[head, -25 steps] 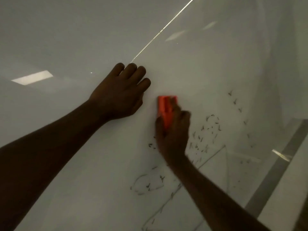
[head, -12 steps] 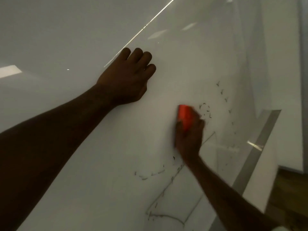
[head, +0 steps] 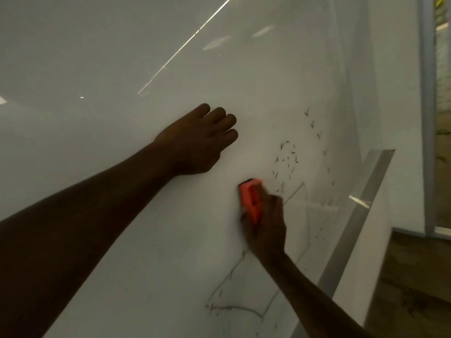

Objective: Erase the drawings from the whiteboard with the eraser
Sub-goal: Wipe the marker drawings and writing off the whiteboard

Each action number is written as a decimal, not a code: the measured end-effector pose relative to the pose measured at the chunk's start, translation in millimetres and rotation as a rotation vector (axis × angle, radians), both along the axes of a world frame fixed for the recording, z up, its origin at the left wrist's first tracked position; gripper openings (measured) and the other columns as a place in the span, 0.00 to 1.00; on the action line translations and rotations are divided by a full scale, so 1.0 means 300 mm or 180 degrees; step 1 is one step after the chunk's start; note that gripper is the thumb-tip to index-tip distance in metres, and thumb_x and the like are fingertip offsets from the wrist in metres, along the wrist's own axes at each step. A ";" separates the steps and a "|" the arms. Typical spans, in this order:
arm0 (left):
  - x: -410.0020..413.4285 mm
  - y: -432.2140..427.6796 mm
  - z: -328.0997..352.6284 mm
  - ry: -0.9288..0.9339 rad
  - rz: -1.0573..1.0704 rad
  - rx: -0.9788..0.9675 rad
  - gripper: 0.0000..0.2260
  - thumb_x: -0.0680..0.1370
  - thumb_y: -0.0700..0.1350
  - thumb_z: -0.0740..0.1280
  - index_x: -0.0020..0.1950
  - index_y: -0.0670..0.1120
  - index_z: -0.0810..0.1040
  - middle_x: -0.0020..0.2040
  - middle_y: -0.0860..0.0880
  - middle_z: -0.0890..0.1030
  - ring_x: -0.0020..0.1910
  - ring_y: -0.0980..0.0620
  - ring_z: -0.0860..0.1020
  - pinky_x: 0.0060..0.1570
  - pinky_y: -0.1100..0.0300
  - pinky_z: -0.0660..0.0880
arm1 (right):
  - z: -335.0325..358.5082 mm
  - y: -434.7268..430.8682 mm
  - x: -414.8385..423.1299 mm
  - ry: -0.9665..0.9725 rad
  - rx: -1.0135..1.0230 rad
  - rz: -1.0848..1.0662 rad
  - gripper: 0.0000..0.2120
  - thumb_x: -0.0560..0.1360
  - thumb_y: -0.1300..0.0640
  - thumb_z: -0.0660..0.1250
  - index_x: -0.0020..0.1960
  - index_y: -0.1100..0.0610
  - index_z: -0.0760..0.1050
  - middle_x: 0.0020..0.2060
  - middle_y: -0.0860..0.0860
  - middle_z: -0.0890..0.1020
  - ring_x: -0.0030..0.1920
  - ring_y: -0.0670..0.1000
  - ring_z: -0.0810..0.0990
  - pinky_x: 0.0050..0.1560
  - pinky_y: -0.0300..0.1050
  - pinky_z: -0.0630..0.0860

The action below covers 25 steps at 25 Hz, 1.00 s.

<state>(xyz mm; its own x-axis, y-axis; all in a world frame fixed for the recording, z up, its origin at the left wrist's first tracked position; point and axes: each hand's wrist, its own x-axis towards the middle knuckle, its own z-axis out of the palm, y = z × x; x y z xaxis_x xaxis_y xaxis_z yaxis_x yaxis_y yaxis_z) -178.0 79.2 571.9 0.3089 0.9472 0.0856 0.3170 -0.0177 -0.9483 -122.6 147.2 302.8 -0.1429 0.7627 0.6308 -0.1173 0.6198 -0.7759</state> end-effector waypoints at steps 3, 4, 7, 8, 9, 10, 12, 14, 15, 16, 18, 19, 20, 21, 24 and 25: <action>0.021 0.006 -0.004 -0.0207 0.0103 0.0510 0.15 0.77 0.37 0.55 0.59 0.37 0.76 0.59 0.36 0.77 0.53 0.38 0.75 0.53 0.45 0.68 | 0.069 -0.047 -0.031 0.0443 -0.0541 0.0051 0.30 0.80 0.47 0.67 0.77 0.56 0.63 0.61 0.56 0.72 0.54 0.52 0.77 0.51 0.53 0.82; 0.024 0.006 -0.005 -0.0283 0.0145 0.0688 0.14 0.77 0.35 0.55 0.58 0.37 0.76 0.59 0.36 0.77 0.53 0.38 0.75 0.53 0.45 0.67 | 0.102 -0.094 -0.042 0.0431 -0.0008 0.0129 0.31 0.80 0.42 0.64 0.78 0.53 0.61 0.60 0.54 0.71 0.51 0.51 0.76 0.47 0.47 0.82; 0.024 0.008 0.000 -0.0456 0.0077 0.0796 0.15 0.75 0.33 0.56 0.57 0.37 0.78 0.57 0.37 0.77 0.52 0.38 0.75 0.52 0.45 0.67 | 0.144 -0.083 -0.072 0.0059 0.1709 0.0383 0.30 0.78 0.37 0.61 0.76 0.46 0.59 0.59 0.55 0.70 0.49 0.51 0.74 0.40 0.40 0.78; 0.021 0.006 0.000 -0.0493 0.0004 0.0775 0.15 0.74 0.33 0.57 0.57 0.37 0.78 0.57 0.37 0.78 0.51 0.38 0.75 0.51 0.45 0.68 | 0.156 -0.015 -0.072 -0.0117 0.2030 0.0278 0.31 0.76 0.39 0.63 0.76 0.46 0.60 0.59 0.57 0.70 0.50 0.53 0.74 0.40 0.42 0.78; 0.018 0.006 0.001 -0.0505 -0.0056 0.0762 0.15 0.74 0.33 0.57 0.56 0.37 0.78 0.56 0.37 0.78 0.51 0.37 0.76 0.50 0.45 0.68 | 0.169 0.061 -0.061 -0.0224 0.2010 0.0145 0.33 0.75 0.40 0.65 0.76 0.48 0.60 0.60 0.59 0.71 0.50 0.55 0.76 0.41 0.44 0.79; 0.017 0.006 0.001 -0.0487 -0.0090 0.0747 0.15 0.74 0.33 0.57 0.56 0.37 0.78 0.56 0.37 0.78 0.51 0.37 0.76 0.50 0.45 0.69 | 0.185 0.134 -0.047 -0.0225 0.1646 0.0021 0.33 0.76 0.41 0.66 0.77 0.50 0.61 0.60 0.60 0.72 0.49 0.56 0.77 0.41 0.45 0.80; 0.019 0.012 -0.004 -0.0408 -0.0065 0.0670 0.14 0.75 0.34 0.56 0.56 0.37 0.78 0.57 0.37 0.78 0.51 0.38 0.76 0.50 0.46 0.69 | 0.214 0.241 -0.016 -0.0059 0.0416 -0.0136 0.31 0.79 0.46 0.67 0.78 0.53 0.63 0.61 0.60 0.73 0.51 0.56 0.78 0.46 0.51 0.82; 0.017 0.016 -0.012 -0.0312 -0.0003 0.0600 0.13 0.76 0.34 0.57 0.56 0.37 0.77 0.58 0.36 0.78 0.50 0.38 0.76 0.50 0.46 0.70 | 0.218 0.244 -0.022 0.0223 -0.0271 -0.0211 0.30 0.80 0.47 0.66 0.79 0.53 0.62 0.62 0.58 0.73 0.55 0.55 0.77 0.55 0.53 0.80; 0.013 0.019 -0.014 -0.0262 0.0022 0.0579 0.12 0.75 0.34 0.58 0.55 0.37 0.77 0.58 0.36 0.78 0.51 0.38 0.76 0.51 0.46 0.70 | 0.212 0.187 -0.031 0.0239 -0.0337 -0.0226 0.30 0.80 0.45 0.64 0.79 0.54 0.62 0.63 0.57 0.73 0.57 0.54 0.77 0.59 0.49 0.78; 0.007 0.023 -0.015 -0.0216 0.0038 0.0558 0.11 0.74 0.34 0.60 0.55 0.37 0.77 0.58 0.36 0.78 0.51 0.37 0.76 0.51 0.46 0.70 | 0.176 0.097 -0.054 0.0168 -0.0149 -0.0257 0.31 0.80 0.41 0.62 0.78 0.54 0.64 0.65 0.55 0.74 0.60 0.51 0.77 0.61 0.43 0.74; -0.006 0.039 -0.022 -0.0177 0.0000 0.0477 0.11 0.74 0.36 0.63 0.55 0.38 0.77 0.58 0.36 0.77 0.53 0.37 0.76 0.53 0.45 0.70 | 0.045 -0.130 -0.084 -0.0363 0.0534 0.0380 0.30 0.78 0.30 0.54 0.72 0.47 0.71 0.63 0.45 0.78 0.59 0.44 0.78 0.61 0.34 0.72; -0.008 0.053 -0.035 -0.0193 -0.0043 0.0393 0.11 0.74 0.38 0.64 0.56 0.38 0.78 0.58 0.36 0.77 0.54 0.37 0.76 0.54 0.45 0.70 | -0.025 -0.227 -0.084 -0.0531 0.0773 0.0820 0.25 0.77 0.29 0.54 0.66 0.40 0.73 0.58 0.41 0.80 0.56 0.43 0.81 0.59 0.35 0.76; -0.008 0.069 -0.054 -0.0229 -0.0090 0.0276 0.12 0.75 0.40 0.65 0.57 0.38 0.78 0.58 0.36 0.78 0.55 0.37 0.76 0.56 0.44 0.71 | -0.080 -0.285 -0.074 -0.0599 0.1223 0.0866 0.18 0.77 0.29 0.59 0.60 0.37 0.76 0.54 0.42 0.83 0.53 0.45 0.83 0.55 0.40 0.80; -0.008 0.082 -0.078 -0.0269 -0.0109 0.0137 0.12 0.76 0.42 0.66 0.57 0.39 0.78 0.59 0.37 0.78 0.56 0.37 0.76 0.57 0.44 0.71 | -0.115 -0.294 -0.056 -0.0541 0.1294 0.0988 0.14 0.76 0.32 0.64 0.57 0.35 0.78 0.51 0.45 0.84 0.50 0.47 0.85 0.50 0.40 0.82; -0.020 0.125 -0.140 -0.0236 -0.0055 -0.0080 0.13 0.77 0.45 0.67 0.58 0.40 0.79 0.59 0.39 0.78 0.57 0.38 0.76 0.59 0.43 0.71 | -0.185 -0.065 -0.027 -0.0419 0.2076 0.0339 0.28 0.75 0.36 0.63 0.73 0.45 0.67 0.55 0.56 0.78 0.47 0.54 0.81 0.42 0.41 0.82; -0.025 0.131 -0.145 -0.0200 -0.0038 -0.0062 0.13 0.76 0.45 0.67 0.57 0.40 0.79 0.59 0.39 0.78 0.57 0.38 0.76 0.58 0.43 0.71 | -0.164 0.042 -0.013 -0.0391 0.1712 0.0186 0.31 0.76 0.37 0.62 0.74 0.50 0.65 0.56 0.59 0.77 0.46 0.56 0.80 0.41 0.44 0.82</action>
